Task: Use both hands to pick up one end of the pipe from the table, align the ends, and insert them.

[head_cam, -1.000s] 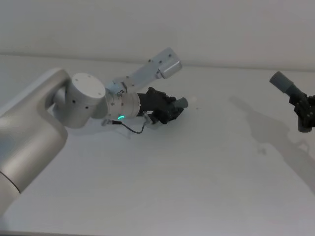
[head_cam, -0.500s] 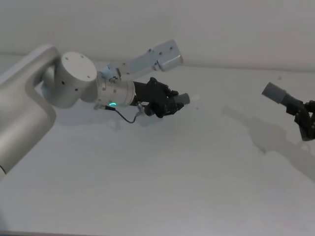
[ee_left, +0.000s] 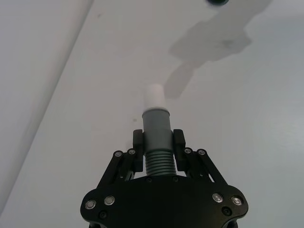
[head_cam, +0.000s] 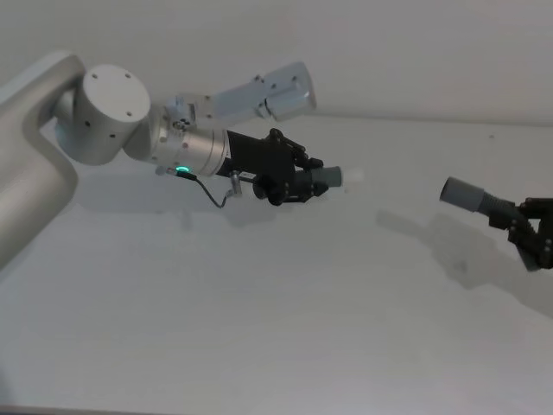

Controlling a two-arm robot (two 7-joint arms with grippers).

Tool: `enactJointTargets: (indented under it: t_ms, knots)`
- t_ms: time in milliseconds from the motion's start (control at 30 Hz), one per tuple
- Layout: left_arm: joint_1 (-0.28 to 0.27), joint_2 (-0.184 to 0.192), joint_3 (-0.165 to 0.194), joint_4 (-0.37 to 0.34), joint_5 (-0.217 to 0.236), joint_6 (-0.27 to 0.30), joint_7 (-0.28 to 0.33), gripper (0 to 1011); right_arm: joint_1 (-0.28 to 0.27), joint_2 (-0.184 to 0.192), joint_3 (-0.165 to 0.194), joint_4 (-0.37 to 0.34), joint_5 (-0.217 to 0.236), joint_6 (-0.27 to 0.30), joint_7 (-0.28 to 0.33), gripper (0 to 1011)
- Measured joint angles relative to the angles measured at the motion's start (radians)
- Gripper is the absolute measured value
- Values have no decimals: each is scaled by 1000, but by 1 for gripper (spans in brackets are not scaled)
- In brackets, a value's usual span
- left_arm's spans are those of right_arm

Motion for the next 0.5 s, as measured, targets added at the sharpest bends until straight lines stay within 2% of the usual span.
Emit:
enactJointTargets:
  t_ms: [200, 500]
  knots:
    - [-15, 13, 7, 5, -33, -63, -78, 356, 11, 6, -18, 11, 6, -7, 31, 165]
    - [-30, 17, 17, 13, -74, -119, -158, 356, 23, 7, -40, 22, 17, -11, 52, 165]
